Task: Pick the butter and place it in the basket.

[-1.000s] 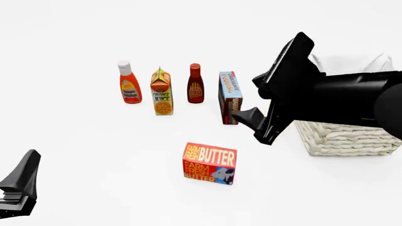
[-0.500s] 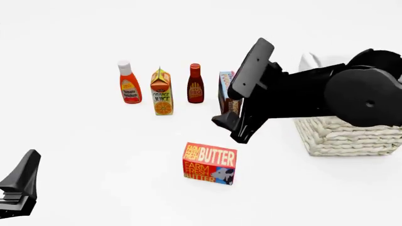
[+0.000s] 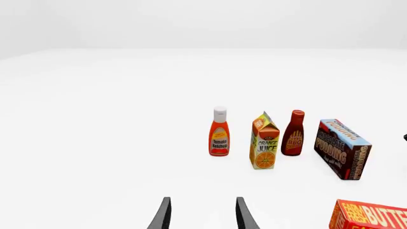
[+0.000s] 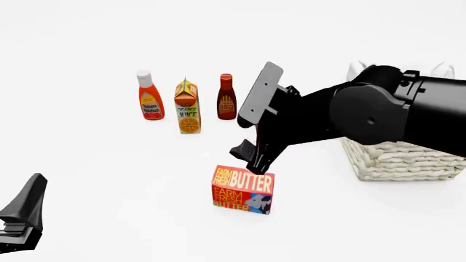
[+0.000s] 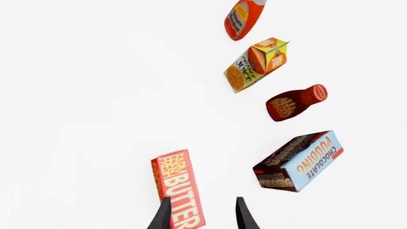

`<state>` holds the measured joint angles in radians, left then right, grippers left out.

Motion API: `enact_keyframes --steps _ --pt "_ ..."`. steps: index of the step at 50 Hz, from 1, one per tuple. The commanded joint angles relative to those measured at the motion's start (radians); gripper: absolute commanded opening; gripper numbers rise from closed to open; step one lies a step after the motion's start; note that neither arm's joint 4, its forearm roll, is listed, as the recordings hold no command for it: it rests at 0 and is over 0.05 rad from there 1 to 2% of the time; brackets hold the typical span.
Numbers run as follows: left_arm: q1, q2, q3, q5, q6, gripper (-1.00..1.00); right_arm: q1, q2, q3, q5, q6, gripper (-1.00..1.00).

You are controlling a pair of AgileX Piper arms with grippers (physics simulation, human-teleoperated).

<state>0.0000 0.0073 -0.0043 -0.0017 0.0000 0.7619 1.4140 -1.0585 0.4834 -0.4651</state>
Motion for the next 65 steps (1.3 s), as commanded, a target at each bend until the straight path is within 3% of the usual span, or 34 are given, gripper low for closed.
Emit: enact_keyframes --steps 1,31,65 --pt "0.0 0.0 0.0 0.0 0.0 1.0 0.018 0.044 -0.012 0.016 0.004 1.0" --pt "0.0 0.0 0.0 0.0 0.0 1.0 0.035 0.104 -0.027 0.049 0.004 1.0" --pt "0.0 0.0 0.0 0.0 0.0 1.0 0.008 0.16 -0.037 0.026 -0.131 1.0"
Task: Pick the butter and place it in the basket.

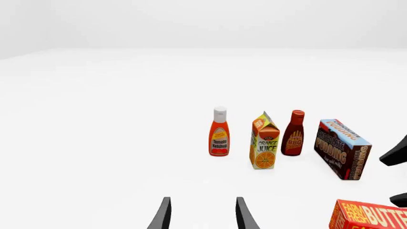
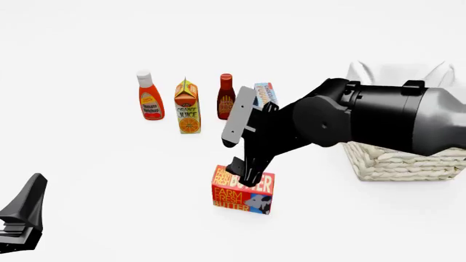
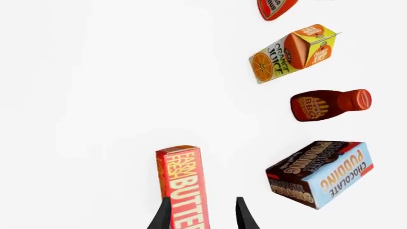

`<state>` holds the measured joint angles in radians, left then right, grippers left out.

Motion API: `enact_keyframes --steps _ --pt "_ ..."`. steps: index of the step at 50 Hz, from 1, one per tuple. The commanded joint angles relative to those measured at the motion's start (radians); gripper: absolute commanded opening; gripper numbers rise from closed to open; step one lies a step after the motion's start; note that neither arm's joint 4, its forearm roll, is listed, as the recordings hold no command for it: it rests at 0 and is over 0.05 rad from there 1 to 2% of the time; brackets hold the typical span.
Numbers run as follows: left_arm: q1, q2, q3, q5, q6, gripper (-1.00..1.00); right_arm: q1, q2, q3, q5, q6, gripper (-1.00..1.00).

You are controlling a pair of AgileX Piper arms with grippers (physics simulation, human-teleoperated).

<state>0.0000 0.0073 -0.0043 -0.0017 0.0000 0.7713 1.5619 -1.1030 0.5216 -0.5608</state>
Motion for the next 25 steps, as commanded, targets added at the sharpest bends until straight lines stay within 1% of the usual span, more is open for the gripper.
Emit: enact_keyframes --steps 1,25 --pt "0.0 0.0 0.0 0.0 0.0 1.0 -0.001 0.013 0.007 -0.013 -0.038 1.0" --pt "0.0 0.0 0.0 0.0 0.0 1.0 0.029 0.032 0.018 -0.031 -0.061 1.0"
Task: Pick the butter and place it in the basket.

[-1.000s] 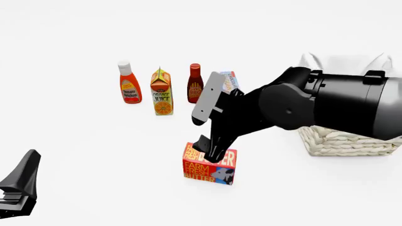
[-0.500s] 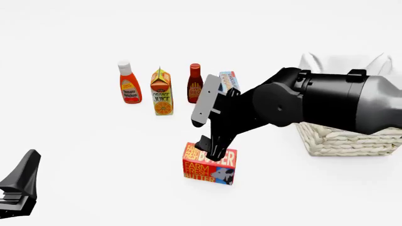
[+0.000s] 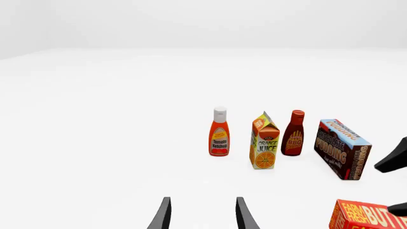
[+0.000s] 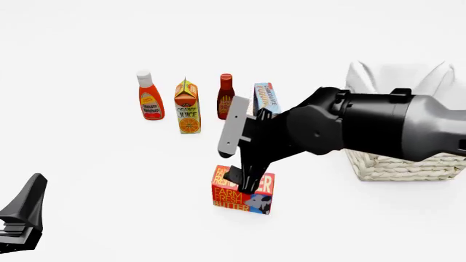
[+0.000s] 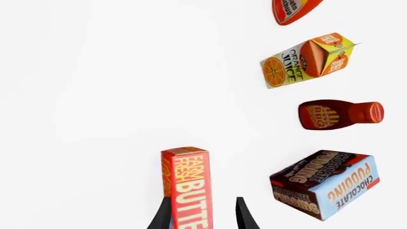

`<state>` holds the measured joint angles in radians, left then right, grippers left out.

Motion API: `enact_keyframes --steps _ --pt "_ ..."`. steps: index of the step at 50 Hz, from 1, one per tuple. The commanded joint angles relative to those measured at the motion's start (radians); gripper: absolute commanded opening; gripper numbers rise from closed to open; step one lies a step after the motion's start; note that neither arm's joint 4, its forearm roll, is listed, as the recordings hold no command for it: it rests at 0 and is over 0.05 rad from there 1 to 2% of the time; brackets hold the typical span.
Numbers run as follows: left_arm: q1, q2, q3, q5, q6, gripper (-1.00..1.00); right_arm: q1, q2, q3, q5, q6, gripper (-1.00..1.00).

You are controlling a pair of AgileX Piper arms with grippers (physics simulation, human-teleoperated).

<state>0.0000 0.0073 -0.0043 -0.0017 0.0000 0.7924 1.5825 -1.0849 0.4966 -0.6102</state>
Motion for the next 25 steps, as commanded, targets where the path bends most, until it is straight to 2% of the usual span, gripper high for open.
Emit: enact_keyframes --steps 1,25 --pt "0.0 0.0 0.0 0.0 0.0 1.0 0.009 0.012 0.0 -0.007 -0.012 1.0" --pt "0.0 0.0 0.0 0.0 0.0 1.0 0.006 0.051 0.007 -0.038 -0.006 1.0"
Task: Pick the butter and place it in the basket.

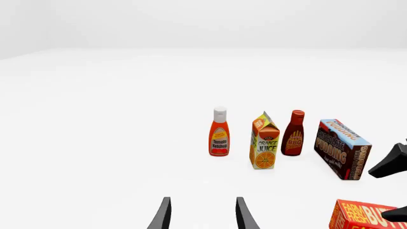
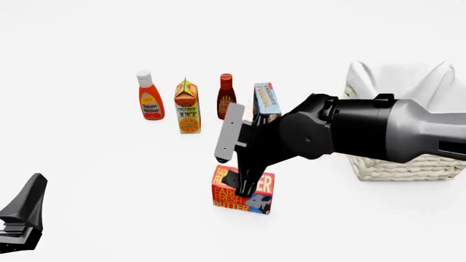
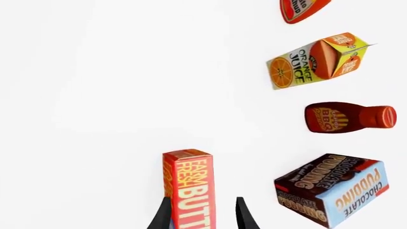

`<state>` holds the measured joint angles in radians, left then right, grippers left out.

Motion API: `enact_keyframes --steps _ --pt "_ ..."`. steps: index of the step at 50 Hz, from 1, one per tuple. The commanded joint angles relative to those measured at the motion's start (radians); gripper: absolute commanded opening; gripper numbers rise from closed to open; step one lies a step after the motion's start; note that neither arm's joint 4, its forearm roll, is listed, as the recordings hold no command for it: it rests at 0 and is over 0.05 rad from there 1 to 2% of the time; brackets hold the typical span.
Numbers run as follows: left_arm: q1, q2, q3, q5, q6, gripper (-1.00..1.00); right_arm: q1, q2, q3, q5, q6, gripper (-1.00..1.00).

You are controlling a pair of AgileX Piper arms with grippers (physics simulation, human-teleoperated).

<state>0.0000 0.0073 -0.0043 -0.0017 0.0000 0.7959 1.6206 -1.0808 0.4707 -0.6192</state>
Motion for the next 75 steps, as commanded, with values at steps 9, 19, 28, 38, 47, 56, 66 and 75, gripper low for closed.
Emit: enact_keyframes --steps 9,19,28,38,47,56,66,75 --pt "0.0 0.0 0.0 0.0 0.0 1.0 0.008 0.017 0.01 -0.022 0.007 1.0" --pt "0.0 0.0 0.0 0.0 0.0 1.0 0.011 0.027 0.016 -0.04 0.014 1.0" --pt "0.0 0.0 0.0 0.0 0.0 1.0 0.012 0.038 0.019 -0.054 0.025 1.0" --pt "0.0 0.0 0.0 0.0 0.0 1.0 0.009 0.054 0.032 -0.077 0.021 1.0" --pt "0.0 0.0 0.0 0.0 0.0 1.0 0.012 0.057 0.049 -0.1 0.003 1.0" --pt "0.0 0.0 0.0 0.0 0.0 1.0 0.021 0.044 0.068 -0.111 -0.012 1.0" --pt "0.0 0.0 0.0 0.0 0.0 1.0 0.021 0.044 0.068 -0.111 -0.012 1.0" --pt "0.0 0.0 0.0 0.0 0.0 1.0 0.021 0.044 0.068 -0.111 -0.012 1.0"
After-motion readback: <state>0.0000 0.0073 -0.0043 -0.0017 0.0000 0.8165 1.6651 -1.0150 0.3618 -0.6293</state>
